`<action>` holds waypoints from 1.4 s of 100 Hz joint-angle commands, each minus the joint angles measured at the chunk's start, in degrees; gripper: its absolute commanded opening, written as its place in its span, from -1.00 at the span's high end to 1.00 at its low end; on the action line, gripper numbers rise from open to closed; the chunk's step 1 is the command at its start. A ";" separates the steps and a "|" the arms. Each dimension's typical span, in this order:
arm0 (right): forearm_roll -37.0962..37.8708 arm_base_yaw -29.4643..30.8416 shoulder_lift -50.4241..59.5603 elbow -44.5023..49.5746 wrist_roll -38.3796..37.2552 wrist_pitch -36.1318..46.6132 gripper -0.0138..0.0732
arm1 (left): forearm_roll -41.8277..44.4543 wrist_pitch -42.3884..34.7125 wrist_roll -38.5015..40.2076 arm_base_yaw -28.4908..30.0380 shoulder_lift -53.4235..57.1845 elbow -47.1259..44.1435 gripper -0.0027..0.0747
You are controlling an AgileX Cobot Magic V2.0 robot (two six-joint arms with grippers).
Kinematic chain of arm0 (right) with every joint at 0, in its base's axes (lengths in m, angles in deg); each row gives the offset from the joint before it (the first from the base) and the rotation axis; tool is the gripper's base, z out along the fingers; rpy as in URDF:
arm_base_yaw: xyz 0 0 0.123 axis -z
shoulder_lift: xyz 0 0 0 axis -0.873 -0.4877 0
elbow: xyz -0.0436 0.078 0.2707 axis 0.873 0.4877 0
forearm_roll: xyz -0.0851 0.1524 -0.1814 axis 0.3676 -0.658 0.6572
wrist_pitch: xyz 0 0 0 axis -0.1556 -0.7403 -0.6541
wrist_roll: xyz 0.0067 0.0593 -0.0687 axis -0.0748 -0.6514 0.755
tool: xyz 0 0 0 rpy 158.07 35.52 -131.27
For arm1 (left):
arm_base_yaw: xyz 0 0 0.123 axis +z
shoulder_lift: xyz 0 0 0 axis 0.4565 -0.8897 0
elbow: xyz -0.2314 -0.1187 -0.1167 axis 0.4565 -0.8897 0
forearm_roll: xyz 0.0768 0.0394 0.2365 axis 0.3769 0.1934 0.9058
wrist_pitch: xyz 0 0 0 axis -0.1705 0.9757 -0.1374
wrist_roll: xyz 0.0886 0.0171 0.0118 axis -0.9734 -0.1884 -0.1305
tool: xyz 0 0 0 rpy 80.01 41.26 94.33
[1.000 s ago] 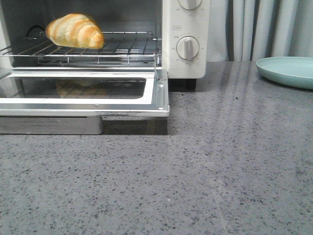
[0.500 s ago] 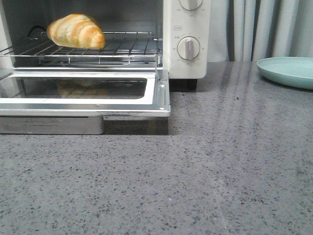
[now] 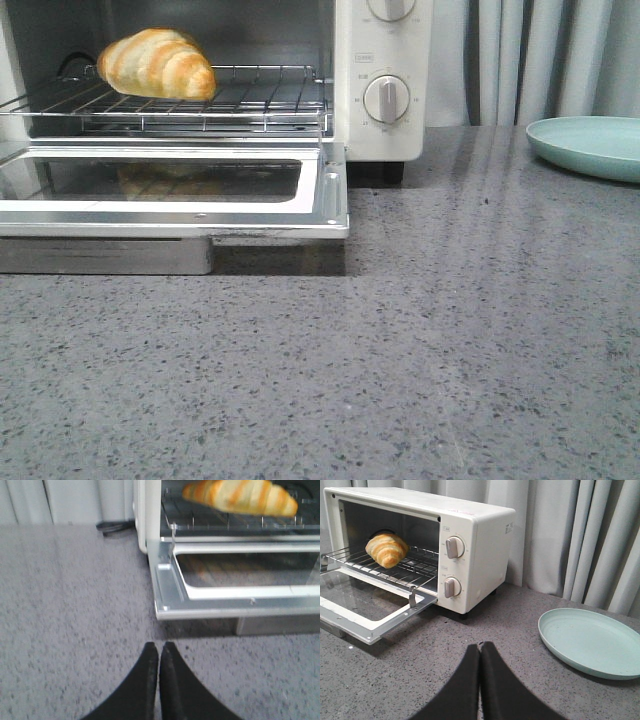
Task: Put bread in oven
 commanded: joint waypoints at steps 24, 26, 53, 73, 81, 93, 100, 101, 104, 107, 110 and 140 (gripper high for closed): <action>1.40 0.34 0.26 -1.25 0.06 4.29 0.80 | 0.11 3.34 1.32 0.13 3.26 -1.26 0.99; 1.40 0.34 0.26 -1.25 0.06 4.29 0.80 | 0.11 3.34 1.32 0.13 3.26 -1.26 0.99; 1.40 0.34 0.26 -1.25 0.06 4.29 0.80 | 0.11 3.34 1.32 0.13 3.26 -1.26 0.99; 1.40 0.34 0.26 -1.25 0.06 4.29 0.80 | 0.11 3.34 1.32 0.13 3.26 -1.26 0.99; 1.40 0.34 0.26 -1.25 0.06 4.29 0.80 | 0.11 3.34 1.32 0.13 3.26 -1.26 0.99; 1.40 0.34 0.26 -1.25 0.06 4.29 0.80 | 0.11 3.34 1.32 0.13 3.26 -1.26 0.99; 1.40 0.34 0.26 -1.13 0.06 3.62 0.80 | 0.11 3.34 1.32 0.13 3.26 -1.26 0.99; 1.40 0.34 0.26 -1.13 0.06 3.45 0.80 | 0.11 3.34 1.32 0.13 3.26 -1.26 0.99; 1.40 0.34 0.26 -0.98 0.06 2.51 0.80 | 0.11 3.34 1.32 0.13 3.26 -1.26 0.99; 2.72 0.45 0.26 -0.56 0.06 1.90 0.80 | 0.11 3.34 1.32 0.13 3.26 -1.26 0.99; 4.38 0.61 0.26 0.16 0.06 1.62 0.80 | 0.11 3.34 1.32 0.13 3.26 -1.26 0.99; -3.01 18.28 0.26 16.79 0.06 18.19 0.80 | 0.11 3.34 1.32 0.13 3.26 -1.26 0.99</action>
